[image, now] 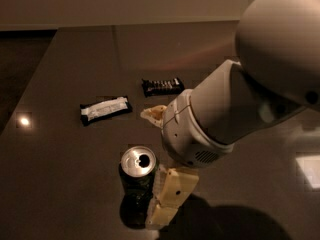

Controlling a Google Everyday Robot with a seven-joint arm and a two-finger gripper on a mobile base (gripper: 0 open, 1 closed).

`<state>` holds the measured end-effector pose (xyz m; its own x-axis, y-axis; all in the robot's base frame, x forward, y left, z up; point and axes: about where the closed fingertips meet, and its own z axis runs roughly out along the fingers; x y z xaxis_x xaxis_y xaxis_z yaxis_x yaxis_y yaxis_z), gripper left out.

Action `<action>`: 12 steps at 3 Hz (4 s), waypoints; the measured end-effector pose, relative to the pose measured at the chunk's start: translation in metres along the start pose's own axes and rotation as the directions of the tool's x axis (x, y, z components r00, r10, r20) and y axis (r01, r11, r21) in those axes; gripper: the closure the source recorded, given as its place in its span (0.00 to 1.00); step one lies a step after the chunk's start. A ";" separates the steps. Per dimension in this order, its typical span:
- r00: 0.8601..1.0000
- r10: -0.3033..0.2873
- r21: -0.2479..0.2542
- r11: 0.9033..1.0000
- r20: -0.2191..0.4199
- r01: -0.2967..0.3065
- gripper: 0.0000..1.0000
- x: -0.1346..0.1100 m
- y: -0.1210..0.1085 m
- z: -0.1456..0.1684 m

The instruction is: Knock green can over

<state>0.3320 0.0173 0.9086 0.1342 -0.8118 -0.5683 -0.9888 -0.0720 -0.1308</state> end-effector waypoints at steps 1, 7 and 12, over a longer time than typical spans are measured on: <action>1.000 0.000 0.007 1.000 0.017 0.000 0.00 -0.006 0.002 0.015; 0.942 0.076 0.019 0.997 -0.328 -0.073 1.00 0.032 -0.056 -0.026; 0.841 0.030 -0.071 0.994 -0.541 -0.081 0.39 0.059 -0.053 0.001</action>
Offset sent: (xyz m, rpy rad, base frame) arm -0.0001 0.0219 -0.0264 0.0488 0.0095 -0.0222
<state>0.3925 -0.0264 0.8815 0.0483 -0.9979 -0.0422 -0.9985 -0.0472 -0.0267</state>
